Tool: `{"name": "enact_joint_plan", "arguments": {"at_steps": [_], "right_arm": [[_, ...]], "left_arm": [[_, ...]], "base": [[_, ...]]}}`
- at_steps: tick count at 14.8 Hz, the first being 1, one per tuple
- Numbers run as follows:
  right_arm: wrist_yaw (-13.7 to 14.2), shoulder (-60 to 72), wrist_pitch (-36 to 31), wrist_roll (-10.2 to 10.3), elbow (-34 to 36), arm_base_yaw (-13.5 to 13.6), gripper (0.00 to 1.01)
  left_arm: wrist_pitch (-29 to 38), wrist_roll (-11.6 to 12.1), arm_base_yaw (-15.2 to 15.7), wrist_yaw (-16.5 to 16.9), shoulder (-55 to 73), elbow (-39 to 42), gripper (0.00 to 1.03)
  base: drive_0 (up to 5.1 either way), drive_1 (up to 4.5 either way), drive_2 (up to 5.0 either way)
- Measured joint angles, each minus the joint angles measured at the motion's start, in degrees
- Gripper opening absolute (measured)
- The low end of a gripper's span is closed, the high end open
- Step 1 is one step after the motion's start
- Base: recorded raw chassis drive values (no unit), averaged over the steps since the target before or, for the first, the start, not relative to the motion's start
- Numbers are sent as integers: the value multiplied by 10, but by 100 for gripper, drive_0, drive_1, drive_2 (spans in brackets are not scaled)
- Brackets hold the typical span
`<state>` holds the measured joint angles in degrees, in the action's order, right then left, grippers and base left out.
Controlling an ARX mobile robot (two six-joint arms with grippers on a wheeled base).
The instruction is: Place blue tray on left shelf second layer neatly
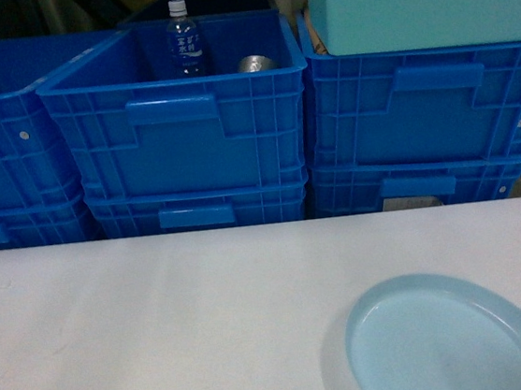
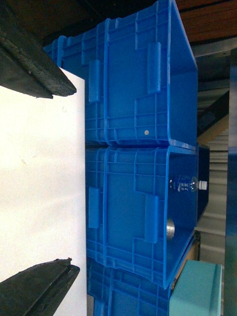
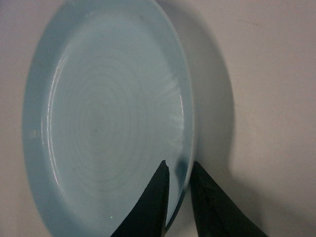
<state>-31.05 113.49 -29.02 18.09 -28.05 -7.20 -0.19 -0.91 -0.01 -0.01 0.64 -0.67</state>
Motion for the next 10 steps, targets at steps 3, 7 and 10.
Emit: {"name": "enact_joint_plan", "arguments": {"at_steps": [3, 7, 10], "right_arm": [[13, -21, 15, 7, 10, -3, 2], [89, -411, 198, -16, -20, 16, 2], [177, -607, 252, -86, -6, 61, 2]], "left_arm": [[0, 0, 0, 0, 0, 0, 98], [0, 0, 0, 0, 0, 0, 98], [0, 0, 0, 0, 0, 0, 98]], "base": [[0, 0, 0], [0, 0, 0], [0, 0, 0]]}}
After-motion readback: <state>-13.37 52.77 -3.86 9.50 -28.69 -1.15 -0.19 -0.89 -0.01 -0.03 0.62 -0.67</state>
